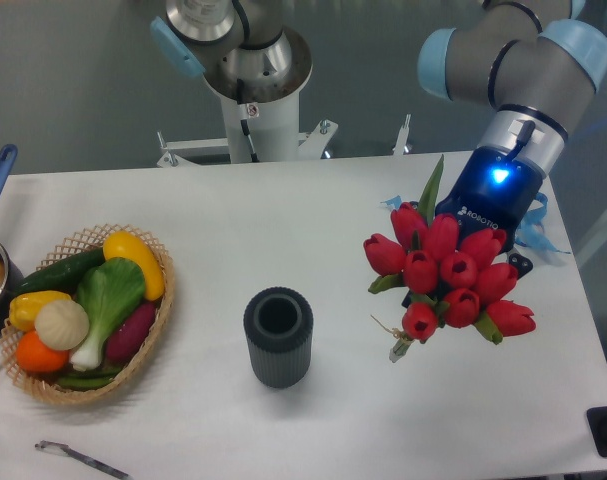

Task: Place the flowers on the table
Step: 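Hold the red tulip bunch in the gripper and lift it slightly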

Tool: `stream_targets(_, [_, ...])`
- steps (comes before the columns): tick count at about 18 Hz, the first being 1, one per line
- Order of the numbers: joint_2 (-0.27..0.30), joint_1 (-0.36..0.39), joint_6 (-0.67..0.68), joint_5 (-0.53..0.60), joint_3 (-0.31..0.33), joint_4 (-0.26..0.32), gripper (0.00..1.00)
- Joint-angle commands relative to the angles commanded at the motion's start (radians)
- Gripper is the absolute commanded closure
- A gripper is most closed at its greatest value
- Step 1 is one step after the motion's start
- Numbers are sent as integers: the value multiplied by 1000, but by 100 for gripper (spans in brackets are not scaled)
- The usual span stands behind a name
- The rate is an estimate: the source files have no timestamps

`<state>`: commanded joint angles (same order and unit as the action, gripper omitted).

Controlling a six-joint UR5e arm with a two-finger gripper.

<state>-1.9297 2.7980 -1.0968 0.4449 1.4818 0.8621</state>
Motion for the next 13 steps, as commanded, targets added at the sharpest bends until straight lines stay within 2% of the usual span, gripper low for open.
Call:
stream_targets(2, [9,0,-11,0,20,-3,57])
stream_targets(13, [32,21,-3,23,18,0,57])
